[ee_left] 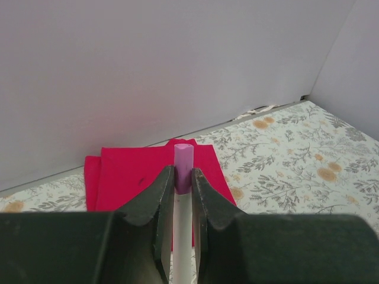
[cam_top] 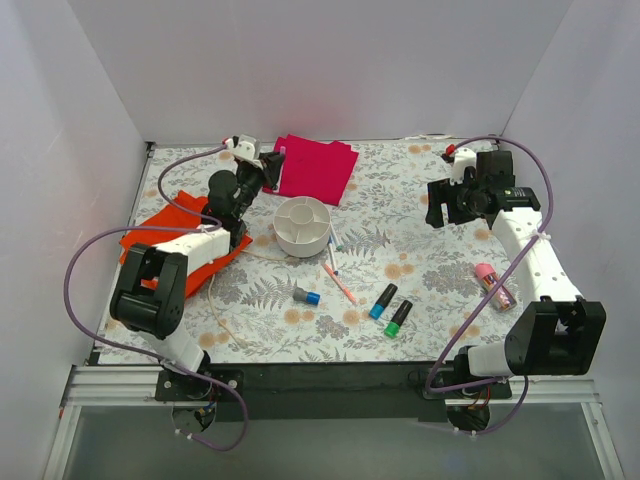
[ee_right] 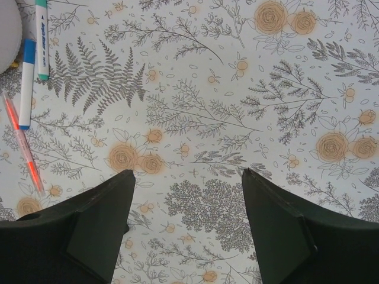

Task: Sort the stationery into containers
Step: Place the pen in the storage box.

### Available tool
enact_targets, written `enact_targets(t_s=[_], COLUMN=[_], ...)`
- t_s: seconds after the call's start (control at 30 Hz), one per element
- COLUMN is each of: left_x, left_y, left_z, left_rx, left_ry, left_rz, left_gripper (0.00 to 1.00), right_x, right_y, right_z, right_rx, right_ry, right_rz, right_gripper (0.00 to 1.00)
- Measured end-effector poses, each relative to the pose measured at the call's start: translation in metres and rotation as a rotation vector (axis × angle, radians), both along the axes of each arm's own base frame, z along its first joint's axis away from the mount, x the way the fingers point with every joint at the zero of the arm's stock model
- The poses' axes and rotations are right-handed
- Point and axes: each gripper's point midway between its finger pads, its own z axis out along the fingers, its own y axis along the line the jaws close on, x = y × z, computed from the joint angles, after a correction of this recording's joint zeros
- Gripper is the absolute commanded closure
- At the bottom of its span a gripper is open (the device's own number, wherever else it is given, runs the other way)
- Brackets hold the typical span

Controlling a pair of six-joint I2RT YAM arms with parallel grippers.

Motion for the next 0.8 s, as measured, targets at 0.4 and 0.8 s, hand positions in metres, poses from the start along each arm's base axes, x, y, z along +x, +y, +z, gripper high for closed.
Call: enact_targets(t_s=[0.4,0.8], left_x=[0.013,0.008], left_y=[-0.014,-0.025], left_z=[-0.054,-0.070], left_rx=[0.017,0.014], left_ry=[0.075,0.115], left_rz=[-0.052,-0.121], left_gripper=[1.00,1.00], right_x=[-0.008,0.000], right_y=[-0.002,-0.001], right_z=[-0.010,-0.026], right_rx=[-0.011,-0.015], right_ry=[0.029,0.080], right_rz=[-0.006,0.000], right_gripper=[0.18,0.18])
